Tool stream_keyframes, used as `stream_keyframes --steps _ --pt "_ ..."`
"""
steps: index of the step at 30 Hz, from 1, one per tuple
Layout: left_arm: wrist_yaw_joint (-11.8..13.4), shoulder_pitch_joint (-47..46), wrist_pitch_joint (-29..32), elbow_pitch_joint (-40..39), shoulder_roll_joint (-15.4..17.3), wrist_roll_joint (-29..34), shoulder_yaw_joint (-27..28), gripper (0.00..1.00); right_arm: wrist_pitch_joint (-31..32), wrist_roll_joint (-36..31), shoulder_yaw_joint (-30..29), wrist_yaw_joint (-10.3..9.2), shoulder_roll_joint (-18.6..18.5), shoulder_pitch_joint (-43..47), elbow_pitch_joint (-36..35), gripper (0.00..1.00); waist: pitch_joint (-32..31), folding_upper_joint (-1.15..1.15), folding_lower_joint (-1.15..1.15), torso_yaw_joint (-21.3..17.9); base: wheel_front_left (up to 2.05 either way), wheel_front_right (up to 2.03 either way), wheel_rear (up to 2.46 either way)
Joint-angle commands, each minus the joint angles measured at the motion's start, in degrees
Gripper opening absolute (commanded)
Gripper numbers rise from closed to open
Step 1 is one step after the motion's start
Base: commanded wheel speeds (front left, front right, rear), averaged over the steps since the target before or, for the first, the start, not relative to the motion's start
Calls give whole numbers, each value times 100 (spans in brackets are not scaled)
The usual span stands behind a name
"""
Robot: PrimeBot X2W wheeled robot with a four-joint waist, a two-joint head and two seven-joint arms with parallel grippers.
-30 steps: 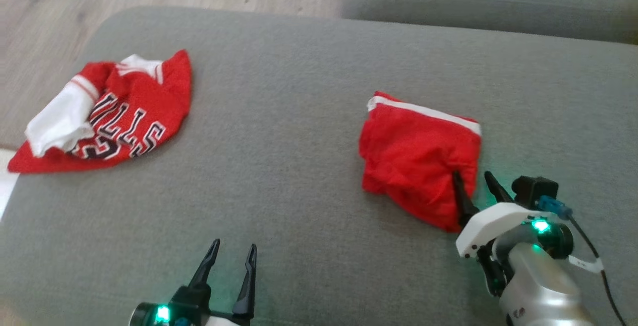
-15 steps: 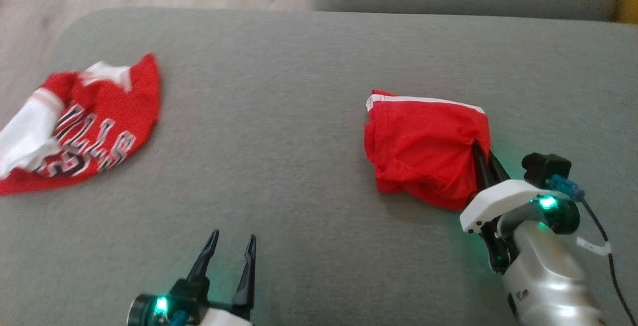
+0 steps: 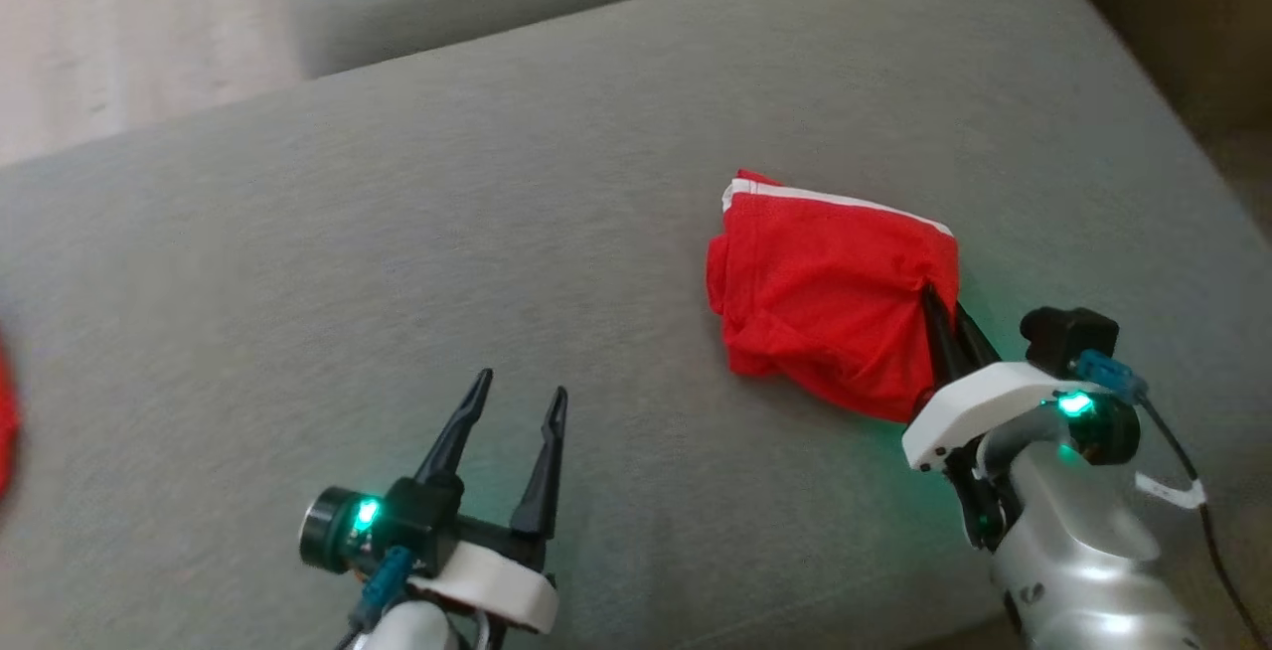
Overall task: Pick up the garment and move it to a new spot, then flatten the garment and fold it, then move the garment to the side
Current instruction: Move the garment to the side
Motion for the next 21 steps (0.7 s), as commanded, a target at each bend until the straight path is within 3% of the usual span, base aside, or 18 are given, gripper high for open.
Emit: stream_keyframes --steps 1,6,11,21 --pt "-17 -211 -47 -159 10 -17 109 100 -64 11 104 -4 10 -73 -180 0 172 0 0 -568 0 0 0" --pt "-44 -304 -47 -90 10 46 87 100 -64 -173 -44 -4 10 -238 -215 0 431 0 0 -787 0 0 0" --pt "-124 -416 -47 14 10 232 136 100 -64 -756 -434 -4 -107 -748 -151 0 772 0 0 -697 0 0 0" --pt "-298 -570 -47 109 27 493 265 100 35 -2165 -1395 -4 -1413 -1964 527 0 1334 0 0 -121 0 0 0"
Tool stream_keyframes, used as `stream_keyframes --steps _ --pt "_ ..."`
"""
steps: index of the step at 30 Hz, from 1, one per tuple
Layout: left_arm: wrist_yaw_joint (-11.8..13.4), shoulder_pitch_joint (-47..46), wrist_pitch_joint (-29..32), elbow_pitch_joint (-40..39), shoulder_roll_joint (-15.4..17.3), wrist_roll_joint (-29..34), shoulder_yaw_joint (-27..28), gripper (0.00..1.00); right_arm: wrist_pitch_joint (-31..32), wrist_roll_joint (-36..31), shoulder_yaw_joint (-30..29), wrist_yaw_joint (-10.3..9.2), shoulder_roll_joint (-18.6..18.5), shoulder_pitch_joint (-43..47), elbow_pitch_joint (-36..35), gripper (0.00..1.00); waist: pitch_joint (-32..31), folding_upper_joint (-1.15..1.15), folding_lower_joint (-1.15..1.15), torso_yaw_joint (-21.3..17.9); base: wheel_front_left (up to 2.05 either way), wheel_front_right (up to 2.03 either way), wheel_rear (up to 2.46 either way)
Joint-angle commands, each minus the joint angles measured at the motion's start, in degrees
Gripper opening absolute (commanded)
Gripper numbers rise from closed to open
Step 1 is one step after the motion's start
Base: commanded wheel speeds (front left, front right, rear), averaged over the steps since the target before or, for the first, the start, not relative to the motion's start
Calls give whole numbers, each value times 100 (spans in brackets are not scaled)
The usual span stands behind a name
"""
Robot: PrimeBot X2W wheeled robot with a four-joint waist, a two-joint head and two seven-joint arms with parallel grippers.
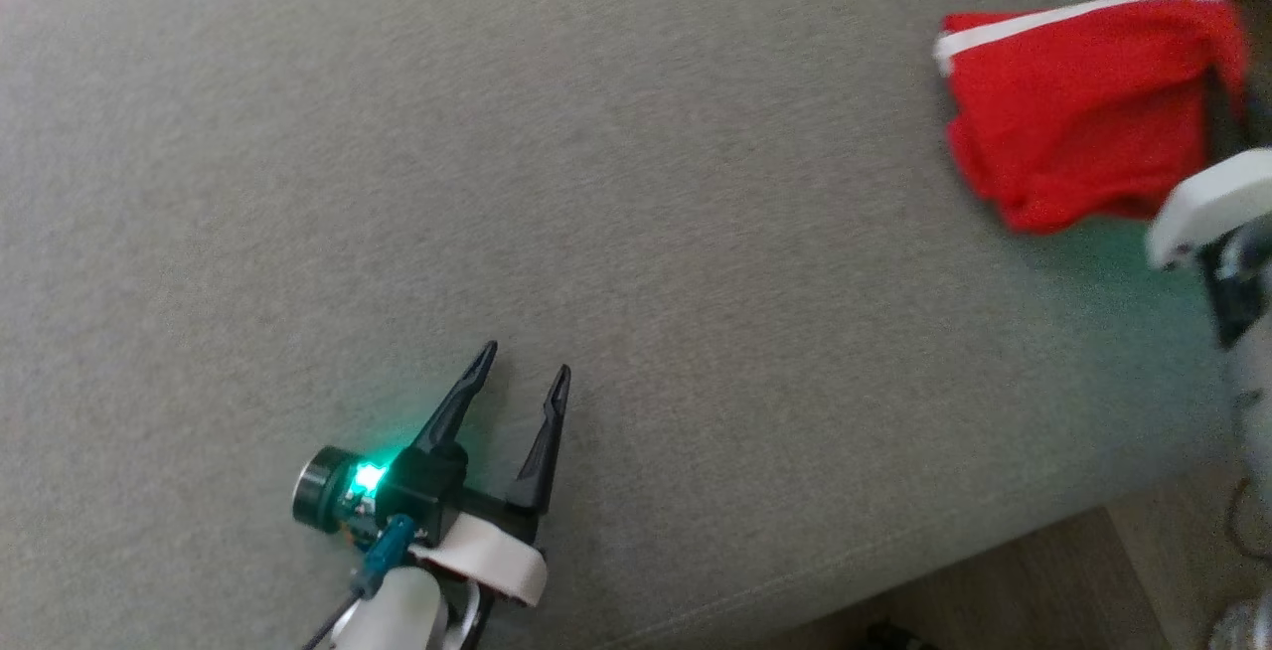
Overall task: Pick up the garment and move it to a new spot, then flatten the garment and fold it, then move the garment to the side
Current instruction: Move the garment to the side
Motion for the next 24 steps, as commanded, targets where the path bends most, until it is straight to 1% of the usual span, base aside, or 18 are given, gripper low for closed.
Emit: stream_keyframes --steps 1,2,3,4,5,7,9,11,13,14,18,21,24 --pt "-9 -220 -47 -149 20 58 179 100 37 -142 -45 -4 -170 -171 -84 0 169 0 -1 180 0 0 0" --pt "-20 -235 -47 -151 21 72 190 100 81 -268 -182 -4 -266 -231 -33 7 202 0 -1 221 0 0 0" --pt "-28 -248 -47 -152 21 84 205 100 113 -402 -323 -4 -353 -283 -1 29 231 0 -1 252 0 0 0" --pt "-36 -264 -47 -152 21 96 214 100 119 -527 -483 -4 -421 -325 8 70 255 0 -1 280 0 0 0" --pt "-43 -277 -47 -151 20 105 223 100 123 -657 -644 -4 -463 -354 8 100 270 0 -1 300 0 0 0" --pt "-50 -289 -47 -151 19 113 254 100 79 -857 -973 -4 -454 -396 -61 100 268 0 -1 334 0 0 0" --pt "-42 -294 -47 -164 17 107 295 100 -9 -1032 -1211 -4 -345 -397 -223 100 226 0 -1 367 0 0 0" --pt "18 -282 -47 -183 15 103 356 100 -69 -1044 -1378 -4 -114 -407 -383 100 137 0 -1 406 0 0 0" --pt "94 -258 -47 -217 13 84 432 100 -90 -950 -1369 -4 183 -396 -571 100 22 0 -1 463 0 0 0" --pt "134 -241 -47 -230 12 74 475 100 -93 -834 -1344 -4 346 -365 -773 100 -30 0 -1 495 0 0 0" --pt "222 -173 -47 -258 10 109 589 100 -96 -373 -925 -4 902 74 -1504 100 -274 0 -1 686 0 0 0" --pt "344 -77 -47 -266 8 57 760 100 -97 35 -522 -4 1155 574 -1820 100 -489 0 -1 880 0 0 0" --pt "424 35 -47 -257 6 -2 909 100 -97 352 -183 -4 1289 1083 -1998 100 -696 0 -1 1125 0 0 0"
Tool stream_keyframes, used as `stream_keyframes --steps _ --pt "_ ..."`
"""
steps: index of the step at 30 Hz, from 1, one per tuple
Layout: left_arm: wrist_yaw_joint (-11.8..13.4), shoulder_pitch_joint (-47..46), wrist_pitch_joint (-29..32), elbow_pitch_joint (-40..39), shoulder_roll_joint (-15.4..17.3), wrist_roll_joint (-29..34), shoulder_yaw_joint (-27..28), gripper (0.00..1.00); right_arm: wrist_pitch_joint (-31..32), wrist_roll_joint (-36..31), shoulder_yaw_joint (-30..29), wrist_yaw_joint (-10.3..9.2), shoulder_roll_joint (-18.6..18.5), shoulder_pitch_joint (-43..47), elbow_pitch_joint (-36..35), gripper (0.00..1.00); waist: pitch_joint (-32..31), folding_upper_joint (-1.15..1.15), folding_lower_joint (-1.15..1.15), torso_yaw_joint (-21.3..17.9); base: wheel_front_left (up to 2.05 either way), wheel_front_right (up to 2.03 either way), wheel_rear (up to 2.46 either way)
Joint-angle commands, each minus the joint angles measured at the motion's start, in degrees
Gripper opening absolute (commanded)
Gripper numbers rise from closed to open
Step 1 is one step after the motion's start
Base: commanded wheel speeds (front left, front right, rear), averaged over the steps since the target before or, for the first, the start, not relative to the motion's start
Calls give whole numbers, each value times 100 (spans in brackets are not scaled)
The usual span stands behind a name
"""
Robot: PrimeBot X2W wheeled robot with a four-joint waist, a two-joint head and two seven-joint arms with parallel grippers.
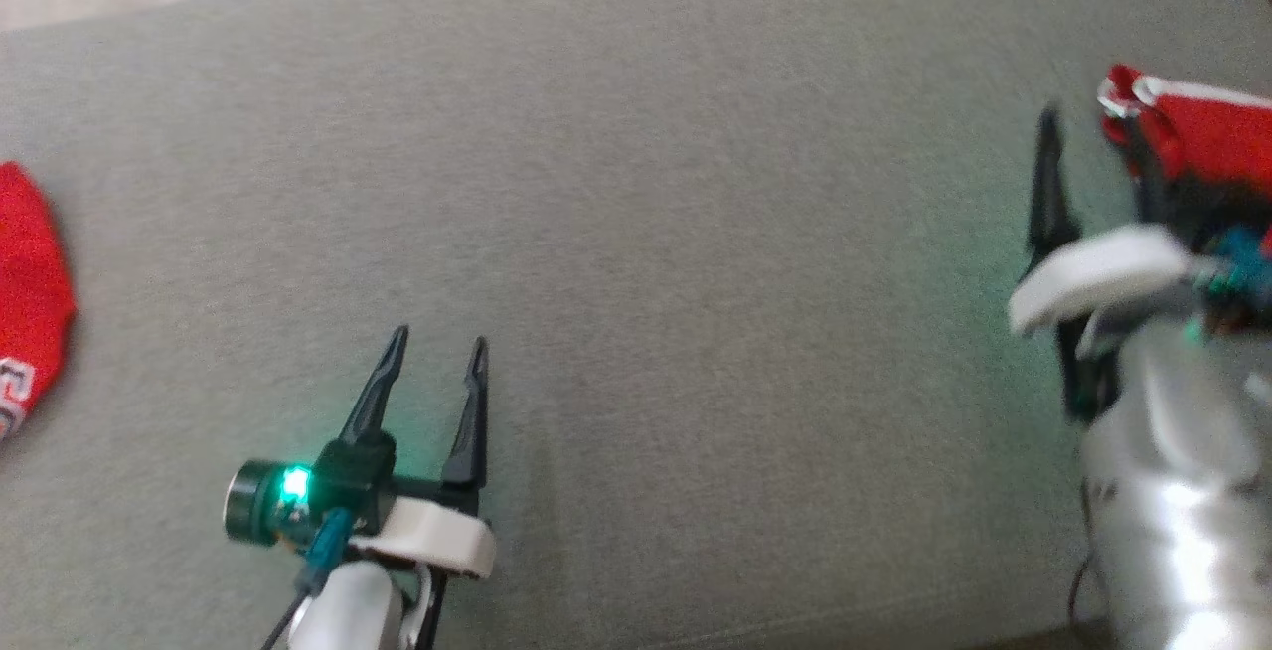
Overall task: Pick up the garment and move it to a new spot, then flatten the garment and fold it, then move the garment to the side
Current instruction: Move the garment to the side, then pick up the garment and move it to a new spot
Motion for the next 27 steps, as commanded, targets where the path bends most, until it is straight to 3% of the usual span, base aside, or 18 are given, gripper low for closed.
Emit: stream_keyframes --steps 1,13,27 --pt "55 47 -29 -149 17 -34 246 100 -62 128 194 -4 80 83 -234 100 -259 0 1 281 0 0 0" --pt "290 561 -29 -56 15 -176 867 100 -63 1022 1245 -4 159 1605 -580 100 -957 0 1 1069 0 0 0" --pt "373 931 -29 -64 14 -151 1290 100 -63 1500 1644 -4 160 2251 -788 100 -1359 0 1 1095 0 0 0"
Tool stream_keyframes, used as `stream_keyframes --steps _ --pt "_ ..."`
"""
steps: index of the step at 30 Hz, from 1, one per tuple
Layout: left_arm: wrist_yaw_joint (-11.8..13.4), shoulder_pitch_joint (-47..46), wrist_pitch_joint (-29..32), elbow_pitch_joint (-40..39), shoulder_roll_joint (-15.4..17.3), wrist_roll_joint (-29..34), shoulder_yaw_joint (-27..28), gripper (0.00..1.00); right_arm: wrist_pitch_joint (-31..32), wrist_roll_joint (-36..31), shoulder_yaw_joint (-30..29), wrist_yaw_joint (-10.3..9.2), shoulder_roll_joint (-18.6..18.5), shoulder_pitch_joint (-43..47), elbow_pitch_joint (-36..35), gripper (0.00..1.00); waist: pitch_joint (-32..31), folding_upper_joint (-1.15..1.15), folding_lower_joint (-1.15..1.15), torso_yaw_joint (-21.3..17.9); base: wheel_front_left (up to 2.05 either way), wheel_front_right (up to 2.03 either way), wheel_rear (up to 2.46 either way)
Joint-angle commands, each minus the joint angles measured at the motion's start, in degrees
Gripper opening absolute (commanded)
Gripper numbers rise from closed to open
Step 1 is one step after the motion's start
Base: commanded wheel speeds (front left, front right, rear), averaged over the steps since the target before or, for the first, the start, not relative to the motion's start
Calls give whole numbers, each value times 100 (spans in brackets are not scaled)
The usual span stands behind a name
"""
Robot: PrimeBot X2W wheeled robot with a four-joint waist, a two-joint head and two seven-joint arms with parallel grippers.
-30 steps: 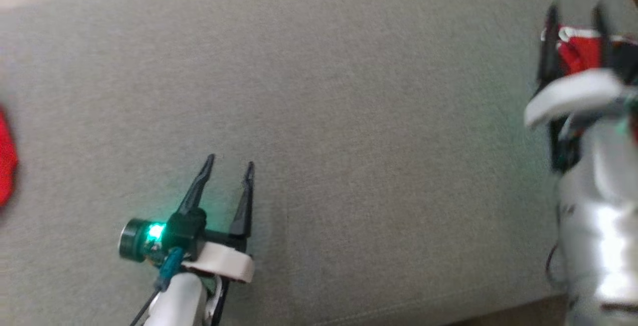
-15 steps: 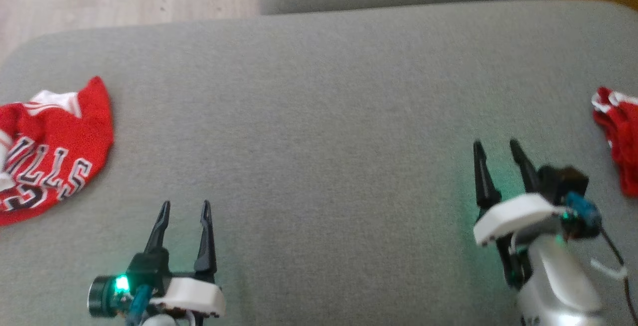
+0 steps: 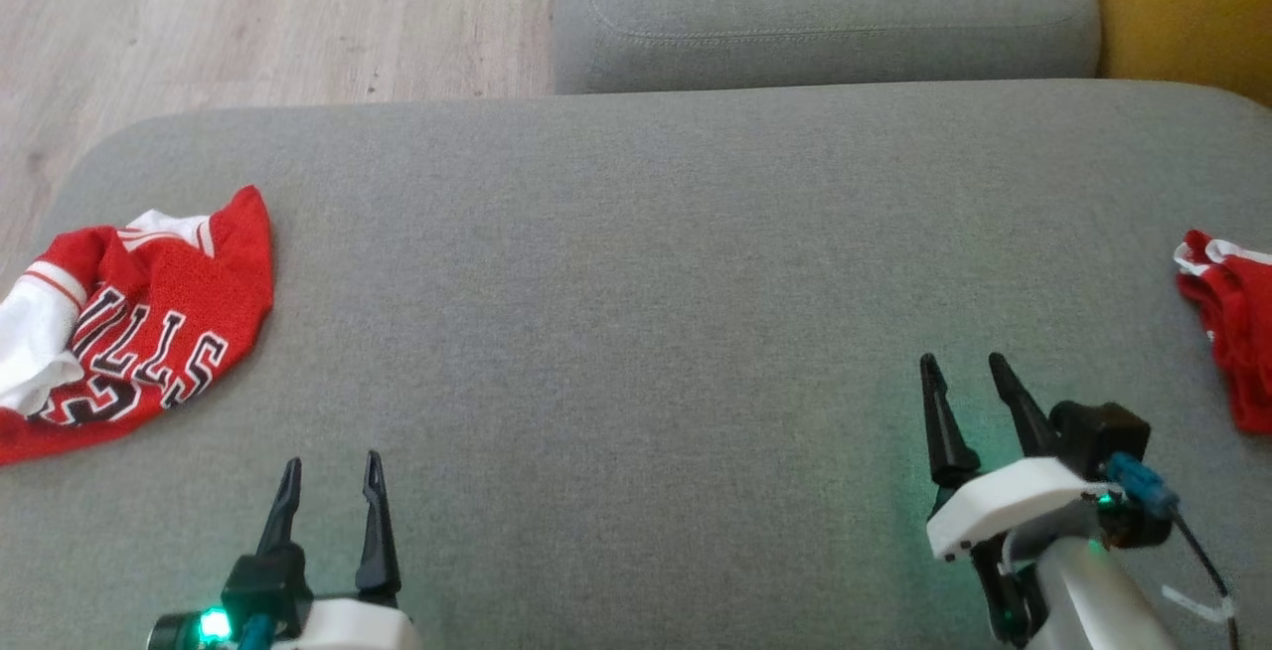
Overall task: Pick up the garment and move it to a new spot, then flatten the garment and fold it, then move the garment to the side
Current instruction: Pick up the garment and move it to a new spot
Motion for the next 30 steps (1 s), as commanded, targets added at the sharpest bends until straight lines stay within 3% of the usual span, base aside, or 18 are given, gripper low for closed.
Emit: stream_keyframes --steps 1,8,17,22,30 --pt "33 -163 -31 -191 19 -22 225 100 -63 34 150 -4 20 -125 -168 100 -2 0 1 4 0 0 0" --pt "89 -153 -31 -120 18 -139 119 100 -63 21 288 -4 20 -47 -120 100 38 0 1 459 0 0 0" --pt "120 49 -31 -53 18 -79 341 100 -63 198 573 -4 20 47 -119 100 64 0 1 1789 0 0 0" --pt "103 161 -31 -68 18 -60 560 100 -63 275 673 -4 20 8 -97 100 112 0 1 2242 0 0 0" --pt "66 288 -31 -154 18 -68 1065 100 -63 307 831 -4 20 -82 -51 100 262 0 1 2529 0 0 0"
